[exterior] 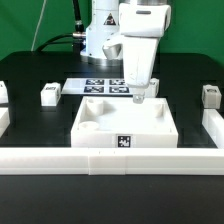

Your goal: Assemble one leg

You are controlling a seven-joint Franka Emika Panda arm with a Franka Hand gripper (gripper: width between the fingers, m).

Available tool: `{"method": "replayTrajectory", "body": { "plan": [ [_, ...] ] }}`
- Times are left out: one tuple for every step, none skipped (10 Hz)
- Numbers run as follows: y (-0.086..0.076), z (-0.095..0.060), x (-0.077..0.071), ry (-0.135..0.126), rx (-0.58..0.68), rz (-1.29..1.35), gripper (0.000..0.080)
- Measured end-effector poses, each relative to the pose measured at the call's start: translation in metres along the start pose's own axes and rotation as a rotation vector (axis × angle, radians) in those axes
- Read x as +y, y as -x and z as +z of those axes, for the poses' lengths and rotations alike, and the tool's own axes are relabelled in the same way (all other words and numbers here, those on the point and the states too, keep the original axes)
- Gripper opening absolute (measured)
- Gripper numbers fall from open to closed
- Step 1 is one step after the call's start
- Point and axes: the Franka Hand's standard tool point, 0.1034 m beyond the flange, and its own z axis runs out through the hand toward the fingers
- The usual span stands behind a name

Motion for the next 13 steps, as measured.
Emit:
{"method": "replayTrajectory", "body": {
  "plan": [
    [0.004,0.006,-0.005,-0.011,-0.001,-0.046,0.065],
    [0.007,0.011,-0.01,-0.011,0.002,-0.052,0.065],
    [0.01,0.016,-0.016,-0.023,0.001,-0.05,0.065],
    [0.012,0.021,-0.02,-0.033,0.0,-0.047,0.065],
    [0.014,0.028,-0.021,-0.034,0.004,-0.045,0.065],
    [0.015,0.039,-0.024,-0.037,0.01,-0.04,0.065],
    [0.016,0.042,-0.025,-0.04,0.011,-0.038,0.065],
    [0.016,0.042,-0.025,-0.04,0.011,-0.037,0.0621],
    [0.016,0.042,-0.025,-0.041,0.011,-0.037,0.0621],
    [0.016,0.042,-0.025,-0.041,0.011,-0.037,0.044],
    [0.016,0.042,-0.025,-0.041,0.011,-0.036,0.044],
    [0.016,0.043,-0.025,-0.041,0.011,-0.036,0.0251],
    [0.016,0.043,-0.026,-0.042,0.011,-0.036,0.0116]
  ]
}}
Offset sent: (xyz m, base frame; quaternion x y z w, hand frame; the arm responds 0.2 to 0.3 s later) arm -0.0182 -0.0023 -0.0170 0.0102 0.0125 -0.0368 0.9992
